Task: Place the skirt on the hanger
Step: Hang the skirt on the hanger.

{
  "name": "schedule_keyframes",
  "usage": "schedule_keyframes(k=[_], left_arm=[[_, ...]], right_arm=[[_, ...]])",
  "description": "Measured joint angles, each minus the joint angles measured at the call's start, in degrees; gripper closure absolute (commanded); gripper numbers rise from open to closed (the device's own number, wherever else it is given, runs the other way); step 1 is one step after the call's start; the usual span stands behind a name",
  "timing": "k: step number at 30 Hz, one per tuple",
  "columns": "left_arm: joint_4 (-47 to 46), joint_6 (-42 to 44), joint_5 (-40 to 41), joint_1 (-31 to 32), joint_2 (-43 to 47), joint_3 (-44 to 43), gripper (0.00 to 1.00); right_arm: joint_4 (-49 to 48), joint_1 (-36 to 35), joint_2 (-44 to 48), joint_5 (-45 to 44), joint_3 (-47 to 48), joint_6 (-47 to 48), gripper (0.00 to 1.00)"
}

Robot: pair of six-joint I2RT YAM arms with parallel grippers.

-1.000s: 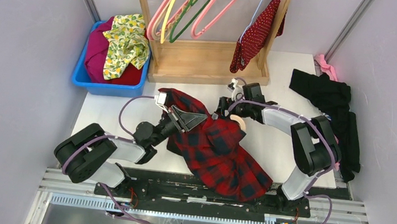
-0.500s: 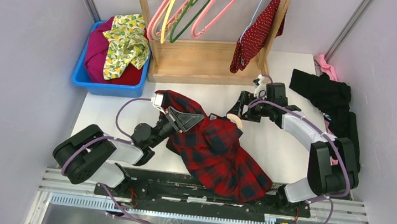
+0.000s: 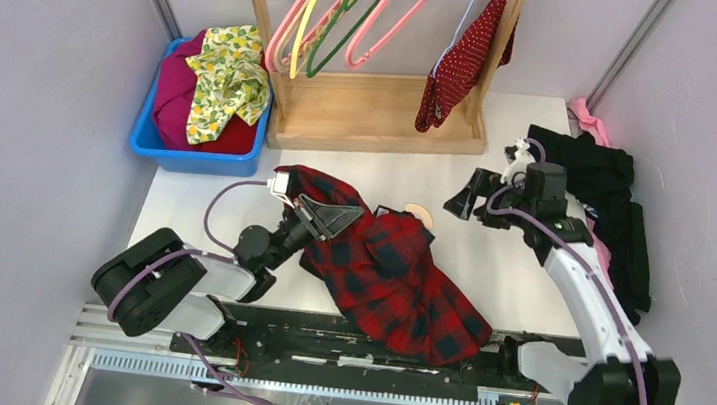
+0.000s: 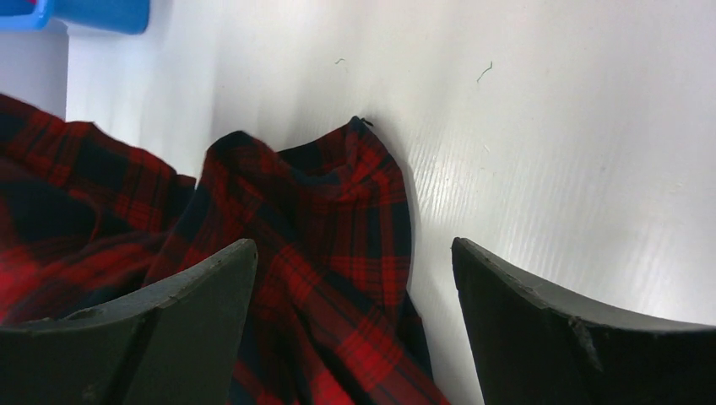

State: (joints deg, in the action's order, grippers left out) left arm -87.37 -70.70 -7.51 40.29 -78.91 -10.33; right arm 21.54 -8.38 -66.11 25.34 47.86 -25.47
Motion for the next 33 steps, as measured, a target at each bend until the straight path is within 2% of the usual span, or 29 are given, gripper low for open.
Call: schedule_keyframes(k=[9, 16, 22, 26, 33], left_arm=[[0.0, 0.0, 1.2, 0.0, 0.6, 0.5, 0.97], [0.0, 0.0, 1.4, 0.0, 0.7, 0.5, 0.97], [0.0, -0.6, 1.4, 0.0, 0.7, 0.5, 0.97], [0.0, -0.9, 1.5, 0.0, 0.7, 0.5, 0.97], [0.0, -1.0, 1.5, 0.0, 0.7, 0.5, 0.97]], right_arm=[[15.2, 0.0, 19.2, -1.4, 0.0, 3.1, 0.14], [21.5, 0.0, 26.2, 3.8, -0.1, 3.1, 0.21], [19.7, -0.6, 29.9, 14.0, -4.2, 1.3, 0.22], [12.7, -4.1, 32.1, 17.7, -11.1, -2.6, 0.22], [4.9, -17.2, 33.2, 12.6, -17.1, -5.4, 0.19]])
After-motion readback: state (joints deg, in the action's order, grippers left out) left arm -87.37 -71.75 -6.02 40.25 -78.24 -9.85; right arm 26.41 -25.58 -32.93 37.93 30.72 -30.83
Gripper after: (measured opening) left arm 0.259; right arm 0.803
